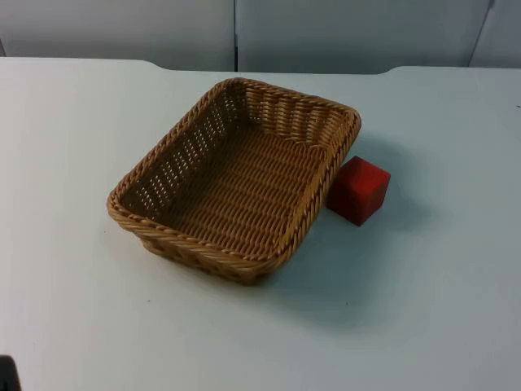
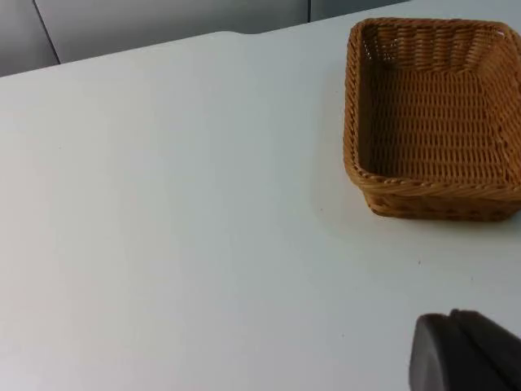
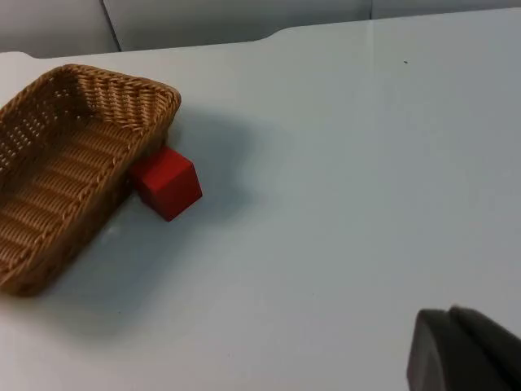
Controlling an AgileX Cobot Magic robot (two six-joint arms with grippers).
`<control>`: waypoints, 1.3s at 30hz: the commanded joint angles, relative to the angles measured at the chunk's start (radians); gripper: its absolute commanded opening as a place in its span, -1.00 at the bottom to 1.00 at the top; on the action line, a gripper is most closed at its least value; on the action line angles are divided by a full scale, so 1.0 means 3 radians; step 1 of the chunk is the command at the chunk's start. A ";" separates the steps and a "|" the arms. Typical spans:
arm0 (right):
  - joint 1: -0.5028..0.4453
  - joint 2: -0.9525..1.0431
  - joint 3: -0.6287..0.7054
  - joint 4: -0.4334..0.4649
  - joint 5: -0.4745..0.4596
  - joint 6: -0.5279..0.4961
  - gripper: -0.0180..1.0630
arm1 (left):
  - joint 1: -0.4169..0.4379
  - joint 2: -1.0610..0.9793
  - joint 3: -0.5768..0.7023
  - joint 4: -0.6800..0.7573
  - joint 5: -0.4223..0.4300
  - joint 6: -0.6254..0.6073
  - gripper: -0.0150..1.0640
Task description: Pick up the basket with the left hand and place the cube into the basket with the right hand.
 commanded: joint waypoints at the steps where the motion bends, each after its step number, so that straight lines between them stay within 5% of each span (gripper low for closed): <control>1: 0.0008 -0.0007 0.0001 -0.0027 -0.0007 0.0003 -0.97 | 0.0001 -0.0012 0.0000 -0.0020 -0.0017 -0.0037 -0.98; 7: 0.0179 -0.0007 0.0001 -0.0027 -0.0007 0.0003 -0.97 | 0.0001 -0.0012 0.0000 -0.0029 -0.0017 -0.0037 -0.98; 11: 0.0187 -0.0007 0.0001 -0.0027 -0.0007 0.0003 -0.97 | 0.0001 0.0082 -0.0101 -0.0459 -0.0141 -0.0202 -0.98; 15: 0.0187 -0.0007 0.0001 -0.0027 -0.0007 0.0003 -0.97 | 0.0001 0.1179 -0.0162 -0.1827 -0.0154 0.0618 -0.98; 20: 0.0187 -0.0007 0.0001 -0.0027 -0.0007 0.0003 -0.97 | 0.0001 0.2176 -0.0168 -0.2198 -0.0250 0.1308 -0.97; 24: 0.0187 -0.0007 0.0001 -0.0027 -0.0007 0.0003 -0.97 | 0.0001 0.3165 -0.0236 -0.2282 -0.0744 0.1704 -0.64; 28: 0.0187 -0.0007 0.0001 -0.0027 -0.0007 0.0003 -0.97 | 0.0001 0.4117 -0.0546 -0.2241 -0.1021 0.1845 0.18; 30: 0.0187 -0.0007 0.0001 -0.0027 -0.0007 0.0003 -0.97 | 0.0001 0.4349 -0.0674 -0.2227 -0.1021 0.1845 0.37; 39: 0.0187 -0.0007 0.0001 -0.0027 -0.0007 0.0003 -0.97 | -0.0007 0.5492 -0.1644 -0.1899 -0.1035 0.1842 0.41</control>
